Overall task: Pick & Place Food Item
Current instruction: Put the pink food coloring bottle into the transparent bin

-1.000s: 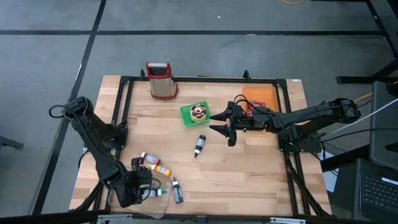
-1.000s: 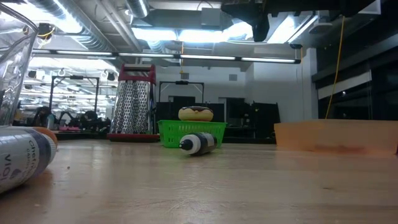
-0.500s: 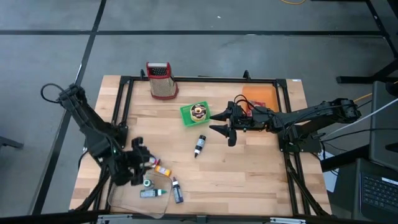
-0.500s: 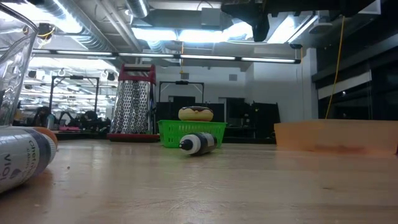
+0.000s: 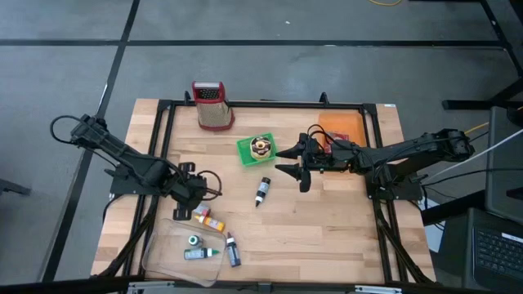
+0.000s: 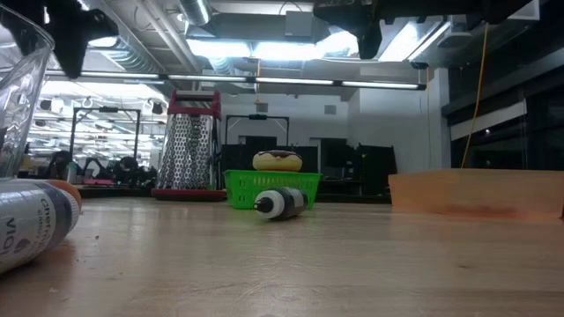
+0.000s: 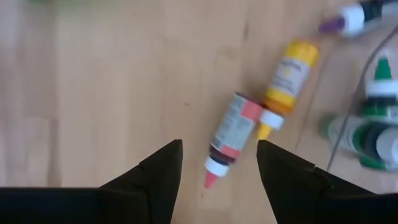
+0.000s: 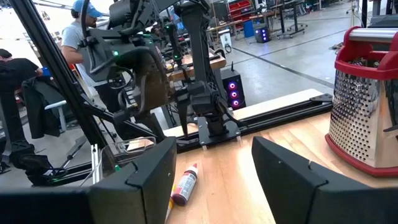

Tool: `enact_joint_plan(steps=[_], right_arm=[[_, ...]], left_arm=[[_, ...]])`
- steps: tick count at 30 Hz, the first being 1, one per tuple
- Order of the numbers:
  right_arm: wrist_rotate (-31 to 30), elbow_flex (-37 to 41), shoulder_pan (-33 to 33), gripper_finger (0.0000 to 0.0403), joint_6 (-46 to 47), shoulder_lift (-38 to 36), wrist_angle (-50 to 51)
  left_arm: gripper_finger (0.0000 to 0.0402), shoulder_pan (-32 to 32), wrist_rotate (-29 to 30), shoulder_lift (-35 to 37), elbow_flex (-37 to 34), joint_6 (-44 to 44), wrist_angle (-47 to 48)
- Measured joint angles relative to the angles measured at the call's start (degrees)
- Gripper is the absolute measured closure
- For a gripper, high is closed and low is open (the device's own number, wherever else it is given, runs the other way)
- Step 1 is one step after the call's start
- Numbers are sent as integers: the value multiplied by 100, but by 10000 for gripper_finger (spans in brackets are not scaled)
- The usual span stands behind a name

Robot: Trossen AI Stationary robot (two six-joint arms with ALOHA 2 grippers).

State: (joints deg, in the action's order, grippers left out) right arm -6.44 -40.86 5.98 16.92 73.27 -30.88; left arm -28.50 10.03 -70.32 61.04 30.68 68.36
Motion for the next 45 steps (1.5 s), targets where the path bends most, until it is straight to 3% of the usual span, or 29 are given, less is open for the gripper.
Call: enact_joint_plan(steps=[7,15,25,37,45], right_arm=[[4,0,0,190,-91,1,3],[4,0,0,190,-93,1,3],[4,0,2,190,-96,1,3],[4,0,1,190,-106,1,3],[4,0,0,190,-104,1,3]], left_arm=[[209,3,-397,-635,0,-548,422],[200,11,-516,-1015,-2,-822,16],[199,10,-912,-1004,-844,-749,-499],[199,17,-1261,-1002,-1351,-749,-1181],[199,185,-1098,-1002,-1475,-832,-1407]])
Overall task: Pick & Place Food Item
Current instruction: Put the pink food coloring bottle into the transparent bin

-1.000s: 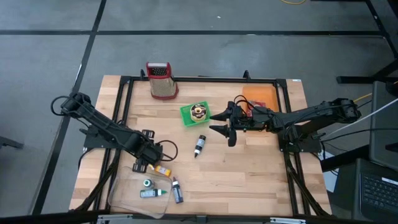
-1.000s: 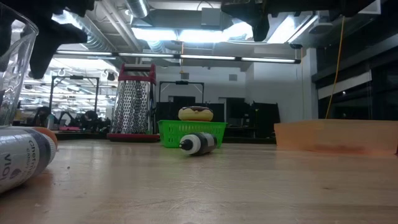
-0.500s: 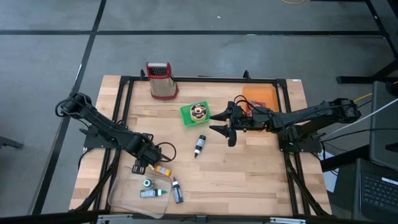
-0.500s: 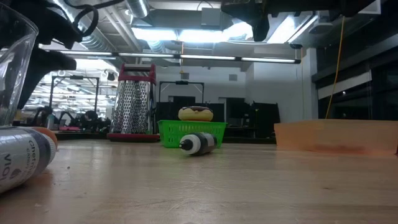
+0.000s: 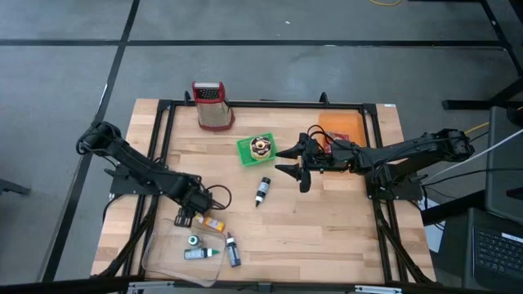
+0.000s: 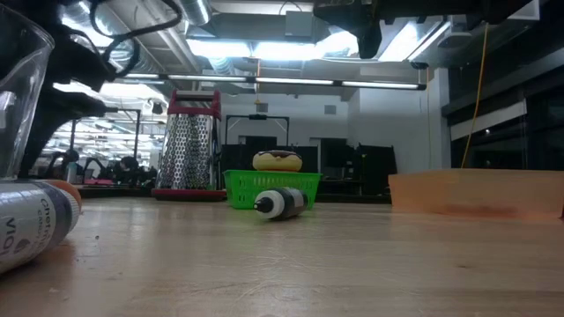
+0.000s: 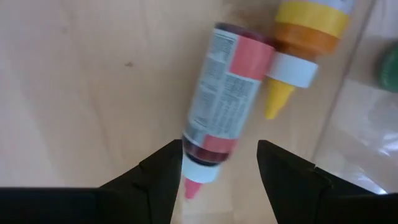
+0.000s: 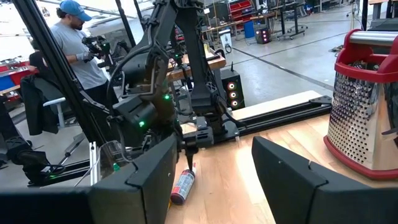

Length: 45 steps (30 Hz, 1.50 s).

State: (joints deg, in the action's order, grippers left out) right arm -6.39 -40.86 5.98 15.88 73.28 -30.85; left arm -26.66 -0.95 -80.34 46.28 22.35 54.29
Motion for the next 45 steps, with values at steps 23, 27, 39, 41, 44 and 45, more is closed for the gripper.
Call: enact_joint_plan(steps=[23,27,39,41,44,45], right_arm=[[190,0,0,190,-50,0,2],[190,0,0,190,-48,0,2],[190,0,0,190,-49,0,2],[190,0,0,190,-50,0,4],[190,0,0,190,-50,0,4],[190,0,0,190,-50,0,4]], left_arm=[[199,575,-468,-16,-4,-652,-327],[199,576,-373,-114,-4,-688,-332],[199,697,-390,-802,-4,-1153,-352],[199,812,-292,-811,-4,-1254,-352],[199,1035,-184,-808,-4,-1381,-379],[199,1108,-173,-803,-4,-1441,-379]])
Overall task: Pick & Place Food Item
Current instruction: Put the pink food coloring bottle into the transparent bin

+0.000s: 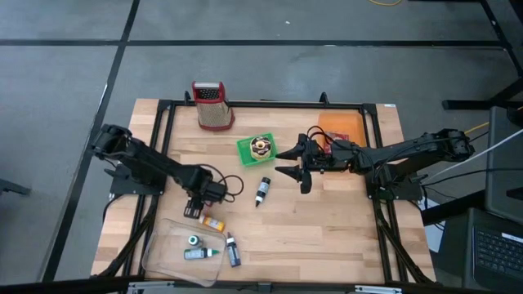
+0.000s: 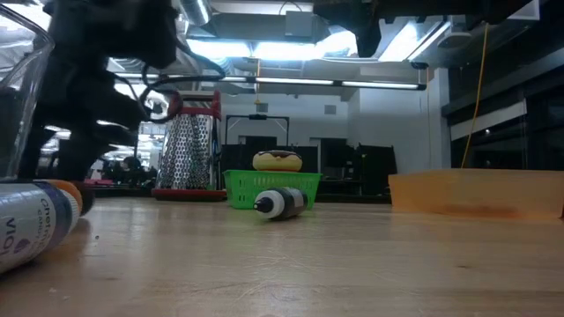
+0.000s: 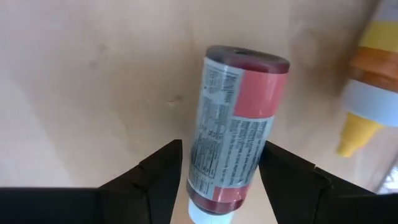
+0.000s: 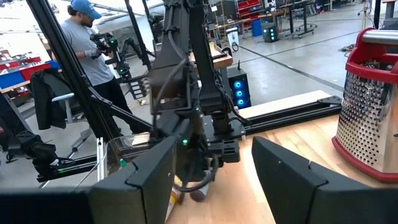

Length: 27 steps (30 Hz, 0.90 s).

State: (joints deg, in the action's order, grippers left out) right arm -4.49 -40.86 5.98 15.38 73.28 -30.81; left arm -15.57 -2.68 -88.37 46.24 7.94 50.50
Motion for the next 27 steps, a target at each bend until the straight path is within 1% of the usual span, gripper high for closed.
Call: enact_joint_plan(steps=[8,12,19,27], right_arm=[[0,0,-2,190,-22,0,-2],[0,0,-2,190,-25,0,-1],[0,0,-2,190,-46,0,0],[0,0,-1,190,-61,0,-1]], left_arm=[[199,577,17,1,0,-471,-338],[208,760,84,1,0,-575,-454],[235,964,164,-41,0,-528,-455],[288,975,157,47,-9,-109,-466]])
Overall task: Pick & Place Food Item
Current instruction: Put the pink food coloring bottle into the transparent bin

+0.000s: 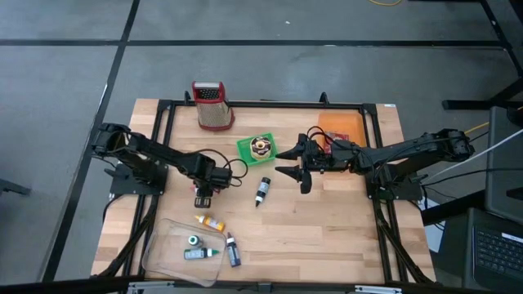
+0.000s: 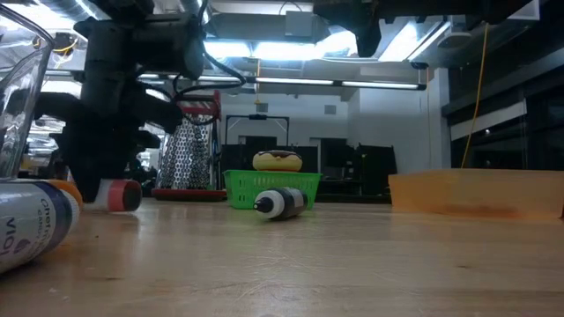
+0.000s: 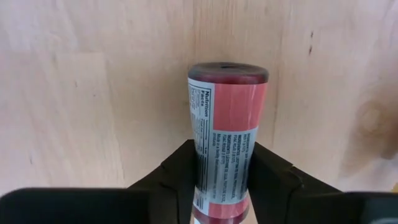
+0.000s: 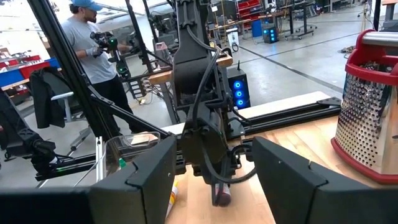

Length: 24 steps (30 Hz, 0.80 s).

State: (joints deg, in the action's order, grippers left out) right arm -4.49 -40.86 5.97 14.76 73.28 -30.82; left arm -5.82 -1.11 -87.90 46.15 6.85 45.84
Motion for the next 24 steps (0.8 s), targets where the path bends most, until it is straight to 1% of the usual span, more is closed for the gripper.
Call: enact_joint_plan(steps=[3,6,11,15,18,21,24], right_arm=[[0,0,-1,190,0,0,0],[0,0,-1,190,0,0,1],[0,0,-1,190,-24,0,3],[-19,0,0,190,-24,0,1],[-46,0,-1,190,-24,0,1],[-50,0,-1,190,-22,0,1],[-63,0,-1,190,-11,0,1]], left_arm=[[298,0,20,262,-4,137,-33],[301,-9,60,650,-4,337,-28],[302,-238,-15,1519,-2,908,158],[303,-688,-289,2260,-2,1651,317],[303,-1153,-487,2759,0,2349,325],[303,-1698,-490,3147,5,3079,358],[303,-2275,-413,3372,5,3803,370]])
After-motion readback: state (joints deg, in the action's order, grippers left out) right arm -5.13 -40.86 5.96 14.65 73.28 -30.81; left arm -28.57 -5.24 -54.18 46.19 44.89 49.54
